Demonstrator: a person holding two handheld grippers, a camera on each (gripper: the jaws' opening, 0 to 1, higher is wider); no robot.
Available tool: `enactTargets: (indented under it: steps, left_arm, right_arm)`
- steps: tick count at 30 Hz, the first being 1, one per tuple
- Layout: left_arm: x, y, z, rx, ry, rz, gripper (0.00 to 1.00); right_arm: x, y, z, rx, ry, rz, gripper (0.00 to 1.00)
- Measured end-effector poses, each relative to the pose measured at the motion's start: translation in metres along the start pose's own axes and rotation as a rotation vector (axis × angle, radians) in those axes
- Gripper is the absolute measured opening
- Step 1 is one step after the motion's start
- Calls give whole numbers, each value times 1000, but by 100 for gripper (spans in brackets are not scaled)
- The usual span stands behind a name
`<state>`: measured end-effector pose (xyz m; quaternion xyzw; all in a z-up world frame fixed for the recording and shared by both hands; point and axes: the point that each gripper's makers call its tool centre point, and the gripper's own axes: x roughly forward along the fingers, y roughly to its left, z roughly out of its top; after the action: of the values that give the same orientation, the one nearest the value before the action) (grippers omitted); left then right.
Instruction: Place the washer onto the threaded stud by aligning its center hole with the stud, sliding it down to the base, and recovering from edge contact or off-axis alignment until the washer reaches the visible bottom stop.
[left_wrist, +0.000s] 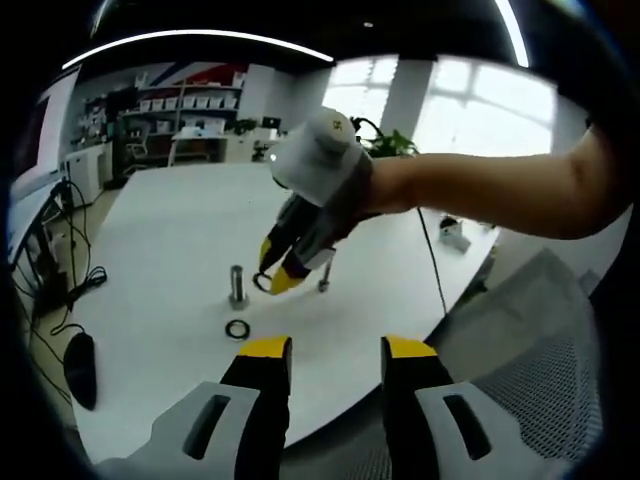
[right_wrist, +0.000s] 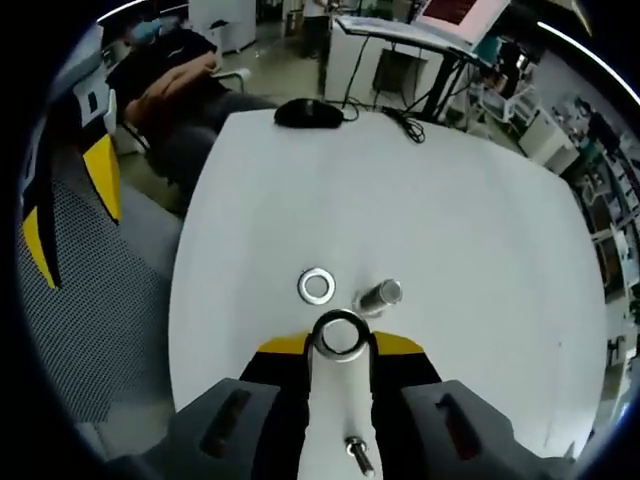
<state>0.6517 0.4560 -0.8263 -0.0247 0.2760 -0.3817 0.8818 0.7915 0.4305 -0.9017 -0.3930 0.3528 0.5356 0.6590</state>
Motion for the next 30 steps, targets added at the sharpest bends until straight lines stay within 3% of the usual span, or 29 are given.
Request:
enactTargets:
  steps: [15, 18, 24, 26, 30]
  left_arm:
    - [-1, -3, -4, -15, 7, -15, 38]
    - [-3, -7, 2, -59, -40, -43, 44]
    - [-2, -12, -1, -33, -26, -53, 44]
    - [-2, -14, -2, -35, -20, -58, 44]
    - [-4, -16, -5, -37, -20, -59, 45]
  right_arm:
    - [-17, 4, 3, 31, -16, -32, 22]
    - [-25, 7, 1, 36, -17, -40, 22]
    - [-42, 13, -3, 39, 0, -56, 22]
    - [-50, 12, -4, 4, 50, -66, 23]
    - [-61, 8, 15, -17, 53, -73, 23]
